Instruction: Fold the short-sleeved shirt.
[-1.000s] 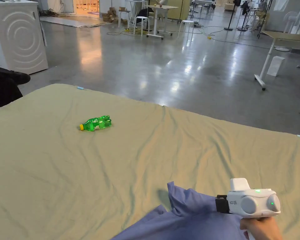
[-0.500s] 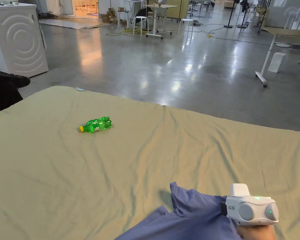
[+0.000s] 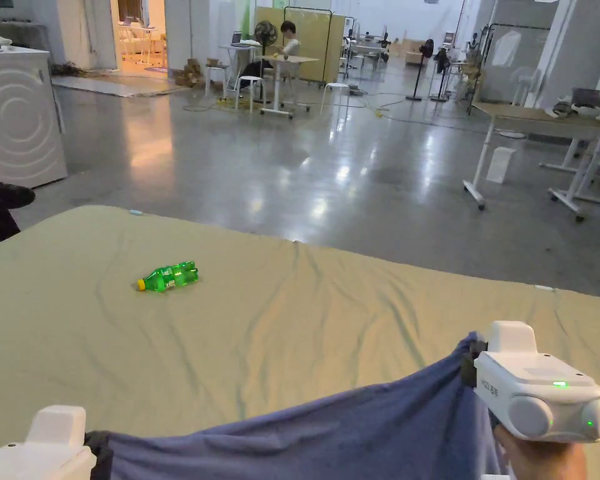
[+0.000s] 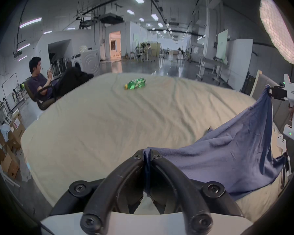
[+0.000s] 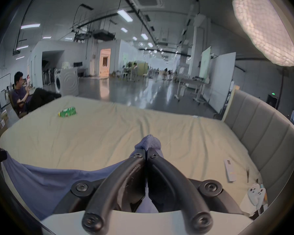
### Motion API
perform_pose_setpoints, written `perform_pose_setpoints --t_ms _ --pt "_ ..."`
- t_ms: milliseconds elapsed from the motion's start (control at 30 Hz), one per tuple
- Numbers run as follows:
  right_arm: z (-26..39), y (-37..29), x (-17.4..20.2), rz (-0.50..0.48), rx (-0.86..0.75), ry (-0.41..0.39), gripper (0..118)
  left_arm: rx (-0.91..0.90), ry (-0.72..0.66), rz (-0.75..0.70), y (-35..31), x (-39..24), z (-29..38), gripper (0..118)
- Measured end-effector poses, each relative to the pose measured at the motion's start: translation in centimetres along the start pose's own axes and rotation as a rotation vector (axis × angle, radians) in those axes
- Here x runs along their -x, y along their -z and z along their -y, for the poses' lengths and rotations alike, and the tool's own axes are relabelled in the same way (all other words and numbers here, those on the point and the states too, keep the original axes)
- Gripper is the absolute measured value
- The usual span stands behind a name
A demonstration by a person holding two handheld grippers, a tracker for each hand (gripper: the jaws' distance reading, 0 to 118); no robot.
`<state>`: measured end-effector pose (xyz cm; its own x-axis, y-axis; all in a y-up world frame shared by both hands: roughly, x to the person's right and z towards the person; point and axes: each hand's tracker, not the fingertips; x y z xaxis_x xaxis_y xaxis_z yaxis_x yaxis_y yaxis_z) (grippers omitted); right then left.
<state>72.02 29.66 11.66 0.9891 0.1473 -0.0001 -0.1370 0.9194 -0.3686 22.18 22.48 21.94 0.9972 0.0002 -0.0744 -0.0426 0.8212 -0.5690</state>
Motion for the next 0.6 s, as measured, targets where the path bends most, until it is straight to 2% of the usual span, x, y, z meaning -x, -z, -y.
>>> perform_pose_setpoints --t_ms 200,233,367,500,600 --pt "-4.9 -7.2 -4.2 0.092 -0.166 0.005 1 -0.154 0.047 0.060 -1.6 -2.2 -7.2 6" --pt "-5.6 -8.2 -4.9 0.093 -0.174 0.029 1 -0.168 0.064 0.075 -1.9 -2.9 -9.3 6" --pt "-7.8 -10.8 -7.6 0.146 -0.211 0.019 1 -0.209 0.091 0.088 -3.7 -4.9 -14.8 6" --pt "-9.8 -12.7 -9.7 0.190 -0.248 0.041 1 -0.248 0.035 0.161 -3.3 -4.5 -19.6 6" --pt "-11.5 -14.3 -10.5 0.249 -0.292 0.033 1 -0.295 0.110 0.138 -4.8 -5.3 -22.6 6"
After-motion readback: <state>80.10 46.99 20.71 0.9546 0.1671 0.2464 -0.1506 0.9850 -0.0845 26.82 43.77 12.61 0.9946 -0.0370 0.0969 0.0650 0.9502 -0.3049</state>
